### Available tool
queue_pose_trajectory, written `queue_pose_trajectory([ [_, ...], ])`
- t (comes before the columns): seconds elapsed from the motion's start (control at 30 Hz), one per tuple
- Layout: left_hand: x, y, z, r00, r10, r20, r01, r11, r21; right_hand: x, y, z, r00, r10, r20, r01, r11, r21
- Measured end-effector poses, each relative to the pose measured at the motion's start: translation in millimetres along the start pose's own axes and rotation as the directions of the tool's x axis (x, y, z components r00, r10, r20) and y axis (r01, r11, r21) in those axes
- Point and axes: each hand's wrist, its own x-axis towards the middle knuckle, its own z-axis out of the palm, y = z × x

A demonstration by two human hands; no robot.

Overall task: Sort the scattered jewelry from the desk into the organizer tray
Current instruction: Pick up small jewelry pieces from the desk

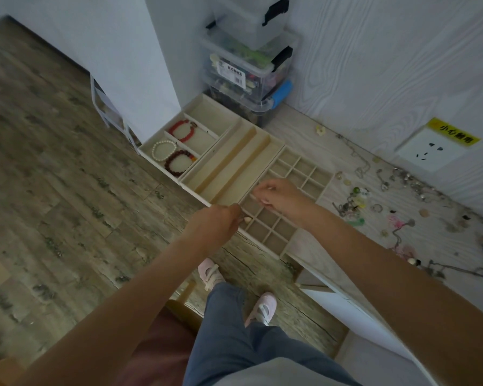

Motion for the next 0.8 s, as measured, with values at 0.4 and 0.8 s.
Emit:
queue_pose_trajectory([
  [0.4,1.0,12.0,0.3,0.944,-0.312,-0.106,0.129,0.645,-0.753,-17.3,8.3,8.4,0.99,0.005,0.141,-0.055,0.934,0.352],
  [0.8,1.3,8.6,-5.4,0.946,-0.317,0.067,0.222,0.482,-0.848,-21.4,6.1,4.5,0.988,0.03,0.152,-0.082,0.935,0.346],
])
